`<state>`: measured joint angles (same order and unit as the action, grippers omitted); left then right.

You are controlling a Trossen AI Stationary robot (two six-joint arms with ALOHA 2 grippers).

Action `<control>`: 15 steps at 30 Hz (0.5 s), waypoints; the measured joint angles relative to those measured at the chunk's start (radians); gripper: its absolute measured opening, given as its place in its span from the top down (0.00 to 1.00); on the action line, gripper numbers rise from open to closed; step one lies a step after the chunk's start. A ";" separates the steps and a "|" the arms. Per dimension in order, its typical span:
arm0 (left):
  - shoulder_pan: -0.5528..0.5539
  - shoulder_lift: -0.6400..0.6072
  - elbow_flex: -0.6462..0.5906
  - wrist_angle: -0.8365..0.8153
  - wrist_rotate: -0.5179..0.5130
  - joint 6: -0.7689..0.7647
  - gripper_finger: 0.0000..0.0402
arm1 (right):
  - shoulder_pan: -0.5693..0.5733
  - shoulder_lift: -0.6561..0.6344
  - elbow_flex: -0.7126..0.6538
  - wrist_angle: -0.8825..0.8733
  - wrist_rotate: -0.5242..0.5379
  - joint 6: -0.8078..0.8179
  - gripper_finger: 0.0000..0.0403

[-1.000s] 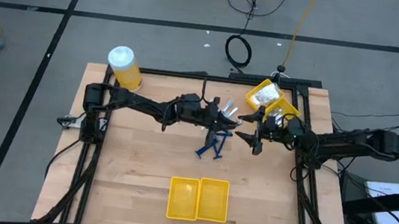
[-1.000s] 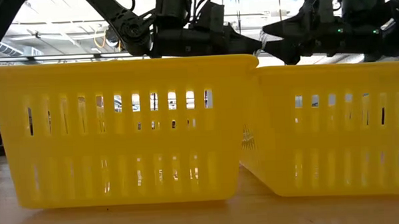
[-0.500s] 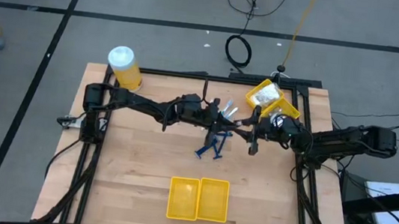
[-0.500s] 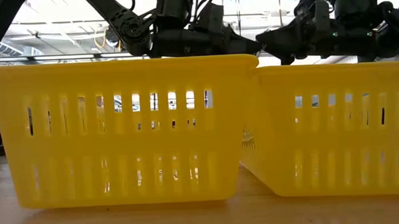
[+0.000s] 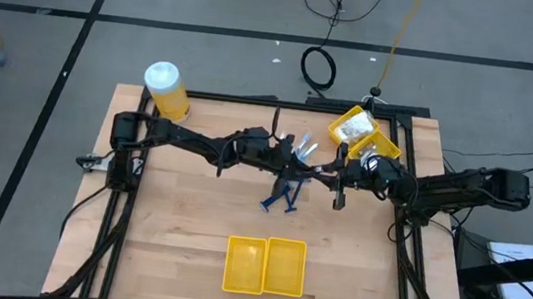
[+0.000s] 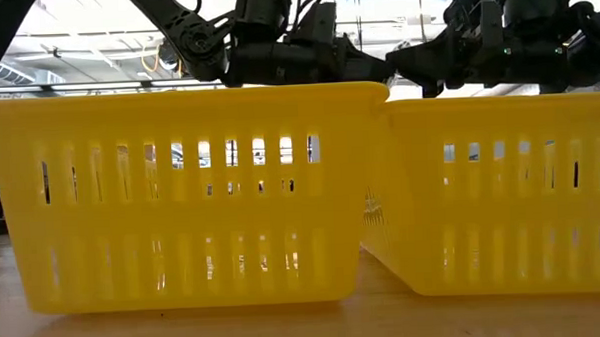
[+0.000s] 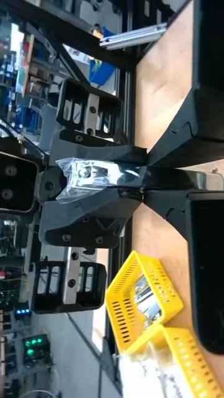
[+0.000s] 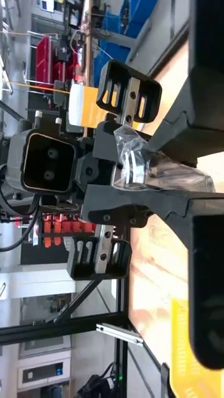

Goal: Pick & Place Travel size toiletries
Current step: Put the silver nail cutter into the top right yellow bin

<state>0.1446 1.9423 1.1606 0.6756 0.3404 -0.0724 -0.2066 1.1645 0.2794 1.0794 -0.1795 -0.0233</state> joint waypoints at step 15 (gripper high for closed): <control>-0.065 -0.009 0.132 -0.326 -0.363 0.088 0.33 | -0.030 0.000 0.000 -0.060 0.072 0.034 0.88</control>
<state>0.0800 1.9337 1.2925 0.3499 -0.0224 0.0158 -0.2363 1.1641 0.2794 1.0192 -0.1079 0.0104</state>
